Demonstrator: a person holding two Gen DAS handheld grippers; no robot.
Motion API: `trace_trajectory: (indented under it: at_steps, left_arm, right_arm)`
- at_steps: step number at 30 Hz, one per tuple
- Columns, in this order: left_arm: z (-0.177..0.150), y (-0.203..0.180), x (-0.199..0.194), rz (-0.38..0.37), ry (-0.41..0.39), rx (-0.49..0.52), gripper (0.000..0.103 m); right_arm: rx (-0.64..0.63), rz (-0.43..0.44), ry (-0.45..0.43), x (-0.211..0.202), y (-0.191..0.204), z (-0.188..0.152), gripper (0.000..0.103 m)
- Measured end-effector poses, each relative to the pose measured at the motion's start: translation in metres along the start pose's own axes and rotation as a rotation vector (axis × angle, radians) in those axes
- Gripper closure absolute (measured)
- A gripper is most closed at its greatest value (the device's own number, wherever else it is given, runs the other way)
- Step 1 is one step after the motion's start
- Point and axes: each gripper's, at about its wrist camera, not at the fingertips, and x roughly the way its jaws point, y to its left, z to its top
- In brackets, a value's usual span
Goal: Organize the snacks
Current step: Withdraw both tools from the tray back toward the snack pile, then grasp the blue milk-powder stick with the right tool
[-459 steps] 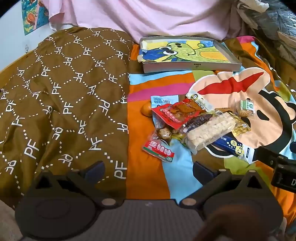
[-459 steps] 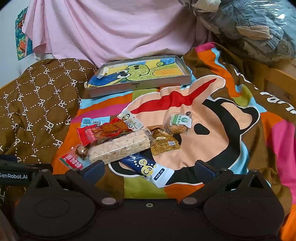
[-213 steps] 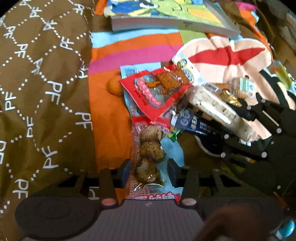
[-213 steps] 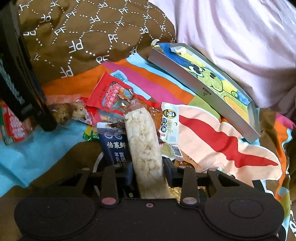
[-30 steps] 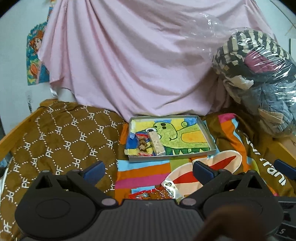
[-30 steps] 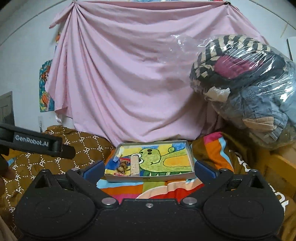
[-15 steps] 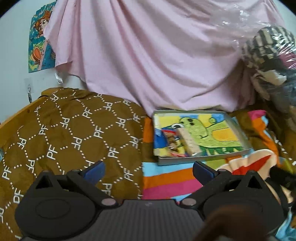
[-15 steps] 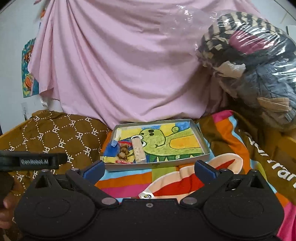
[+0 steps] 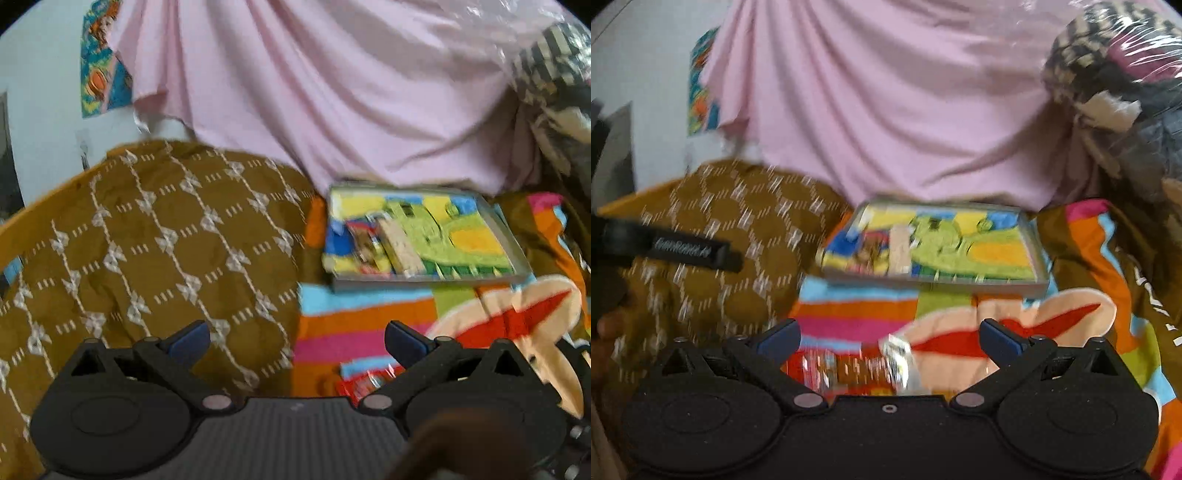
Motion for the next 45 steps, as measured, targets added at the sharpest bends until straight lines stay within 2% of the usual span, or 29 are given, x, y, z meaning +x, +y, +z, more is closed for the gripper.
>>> trace_trajectory:
  at_steps: [5,10,13,16,23,31,36,41,45]
  left_arm:
    - [-0.027,-0.031,0.001,0.04,0.031,0.062,0.0]
    - [-0.048,-0.055,0.008,0.056,0.075,0.147,0.0]
    - [-0.058,-0.072,0.014,0.07,0.131,0.244,0.0]
    - [-0.06,-0.084,0.02,0.084,0.18,0.288,0.0]
    - [-0.065,-0.083,0.035,0.043,0.215,0.319,0.0]
    - [-0.067,-0.052,0.053,-0.04,0.225,0.369,0.0]
    - [-0.067,-0.047,0.064,-0.104,0.216,0.425,0.0]
    - [-0.07,-0.044,0.074,-0.16,0.209,0.458,0.0]
    - [-0.069,-0.041,0.083,-0.207,0.224,0.442,0.0]
  right_arm:
    - [-0.069,0.067,0.049,-0.005,-0.016,-0.018,0.001]
    - [-0.159,0.055,0.09,0.001,-0.024,-0.032,0.001]
    - [-0.119,0.094,0.115,0.006,-0.036,-0.039,0.001]
    - [-0.078,0.132,0.138,0.013,-0.047,-0.043,0.001]
    - [-0.048,0.138,0.234,0.032,-0.051,-0.05,0.001]
    - [-0.152,0.09,0.351,0.05,-0.027,-0.054,0.001]
    - [-0.179,0.082,0.418,0.063,-0.02,-0.058,0.001]
    - [-0.247,0.14,0.441,0.071,-0.014,-0.061,0.001]
    - [-0.304,0.195,0.455,0.082,-0.007,-0.066,0.001]
